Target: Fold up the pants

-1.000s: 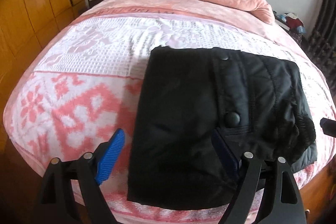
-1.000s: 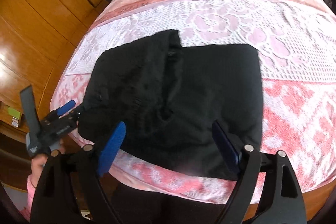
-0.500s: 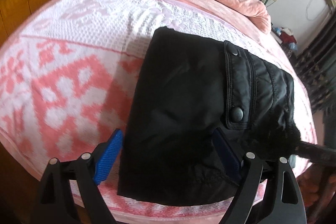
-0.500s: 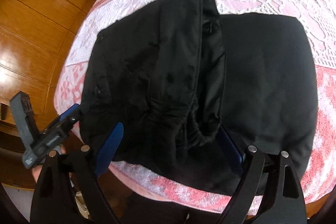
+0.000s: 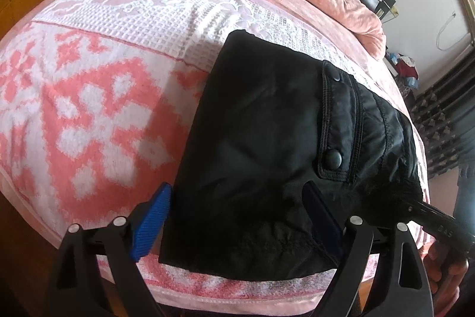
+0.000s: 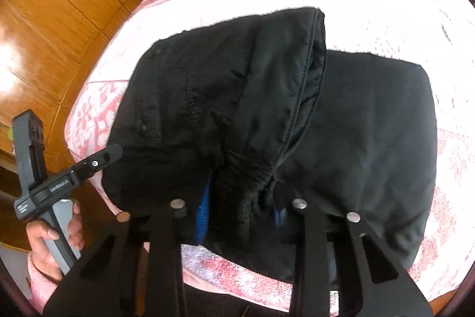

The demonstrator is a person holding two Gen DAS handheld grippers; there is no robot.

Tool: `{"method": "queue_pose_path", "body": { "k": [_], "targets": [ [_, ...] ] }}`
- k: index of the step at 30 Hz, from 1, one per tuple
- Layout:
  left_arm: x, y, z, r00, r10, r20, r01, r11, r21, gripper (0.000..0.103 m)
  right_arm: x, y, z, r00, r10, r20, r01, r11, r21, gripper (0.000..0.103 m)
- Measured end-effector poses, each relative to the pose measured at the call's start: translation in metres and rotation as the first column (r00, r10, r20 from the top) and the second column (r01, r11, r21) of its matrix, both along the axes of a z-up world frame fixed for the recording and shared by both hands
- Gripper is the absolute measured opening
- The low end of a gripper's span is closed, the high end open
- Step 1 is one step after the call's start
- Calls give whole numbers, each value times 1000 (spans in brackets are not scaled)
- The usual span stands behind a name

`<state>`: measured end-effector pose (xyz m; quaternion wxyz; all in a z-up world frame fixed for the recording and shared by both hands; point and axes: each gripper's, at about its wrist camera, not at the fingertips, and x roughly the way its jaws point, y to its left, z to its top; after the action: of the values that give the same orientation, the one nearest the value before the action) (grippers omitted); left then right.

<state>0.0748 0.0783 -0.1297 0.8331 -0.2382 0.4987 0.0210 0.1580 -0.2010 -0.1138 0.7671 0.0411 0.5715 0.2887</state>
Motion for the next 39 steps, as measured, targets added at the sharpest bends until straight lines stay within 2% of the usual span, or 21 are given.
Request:
{"method": "queue_pose_path", "body": {
  "k": [4,10,27,32,39],
  "targets": [
    [-3,-1,6,1000,17,5,-17,1000,-9,89,-8,0,17,999,12,43,-13,1000,20,28],
    [1,-15,18,1000,-20,21,20,1000,5,89,-16,-10,39,996,22,82,-27,998,54,28],
    [19,-56,35,993,-114,30,113,993,39,90,-8,-81,55,995,-57,86,50,996,80,28],
    [21,-70,33,989,-144,21,142,988,53,90,-2,-102,45,993,-91,69,87,994,60,28],
    [25,-93,27,981,-193,3,192,977,94,91,3,-121,15,993,-118,23,117,993,33,29]
  ]
}}
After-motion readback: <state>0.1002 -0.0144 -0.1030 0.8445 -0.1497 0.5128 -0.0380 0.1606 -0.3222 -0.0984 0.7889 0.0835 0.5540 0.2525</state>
